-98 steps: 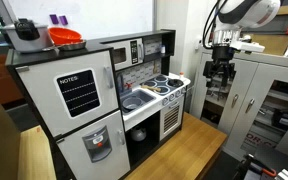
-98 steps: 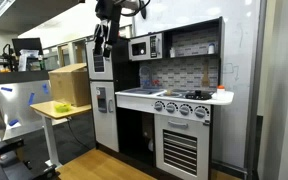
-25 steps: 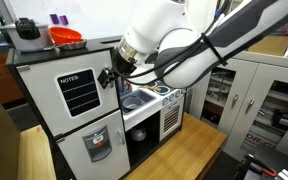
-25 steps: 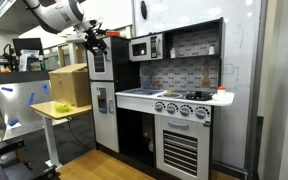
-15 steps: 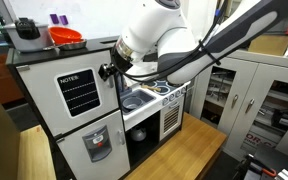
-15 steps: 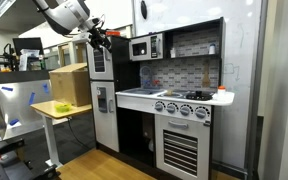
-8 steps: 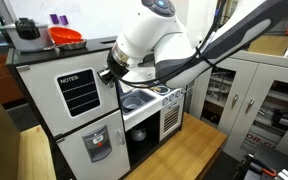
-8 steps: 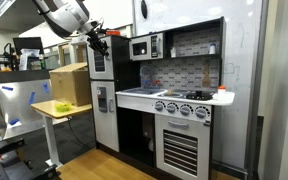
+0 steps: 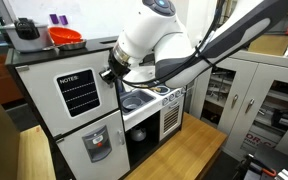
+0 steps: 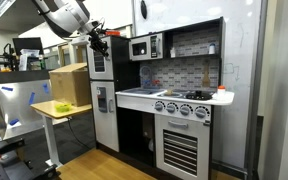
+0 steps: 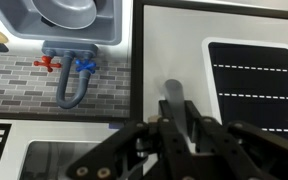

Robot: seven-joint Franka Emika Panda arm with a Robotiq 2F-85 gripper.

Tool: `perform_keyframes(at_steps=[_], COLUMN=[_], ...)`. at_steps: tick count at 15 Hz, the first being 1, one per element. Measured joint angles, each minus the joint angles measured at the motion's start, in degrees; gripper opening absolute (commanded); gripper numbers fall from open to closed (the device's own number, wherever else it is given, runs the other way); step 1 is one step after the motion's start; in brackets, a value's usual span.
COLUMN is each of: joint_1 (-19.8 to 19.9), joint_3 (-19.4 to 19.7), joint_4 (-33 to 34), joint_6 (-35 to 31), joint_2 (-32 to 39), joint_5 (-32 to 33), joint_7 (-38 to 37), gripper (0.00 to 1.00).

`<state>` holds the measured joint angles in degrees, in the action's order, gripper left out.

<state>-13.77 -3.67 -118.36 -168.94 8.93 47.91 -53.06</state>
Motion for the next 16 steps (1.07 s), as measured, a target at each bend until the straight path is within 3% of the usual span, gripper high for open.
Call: perform_keyframes(at_steps=[3,4,5,7,8,10,11,14,16], joint_1=[0.68,1.02,1.47,2.56,3.19,4.11,4.08,6.54,8.05], joint_3=[-0.41,-0.69,-1.15,-2.46,-3.22,-4.66,-5.01,-9.69,-13.10], joint_4=[-0.73,-1.02,-1.29,-2.23,-2.96,-4.32,-5.11,-8.06,-9.98], joint_6=[-1.80,-2.39,-2.90,-3.71,-4.17,-5.08,-5.54,-5.87,-5.79], joint_2=[-0.01,-0.01,-0.02,-0.07,-0.19,-0.83,-1.24,-2.72,-4.18], joint_5=[-4.44,-6.30,-8.38,-12.43,-14.49,-20.18,-23.88,-33.71,-40.62], joint_7=[6.31,8.89,11.71,17.67,20.83,27.81,32.25,45.16,53.84], gripper=[0.05,0.43,0.06,0.05,0.08,0.23,0.45,0.61,0.59])
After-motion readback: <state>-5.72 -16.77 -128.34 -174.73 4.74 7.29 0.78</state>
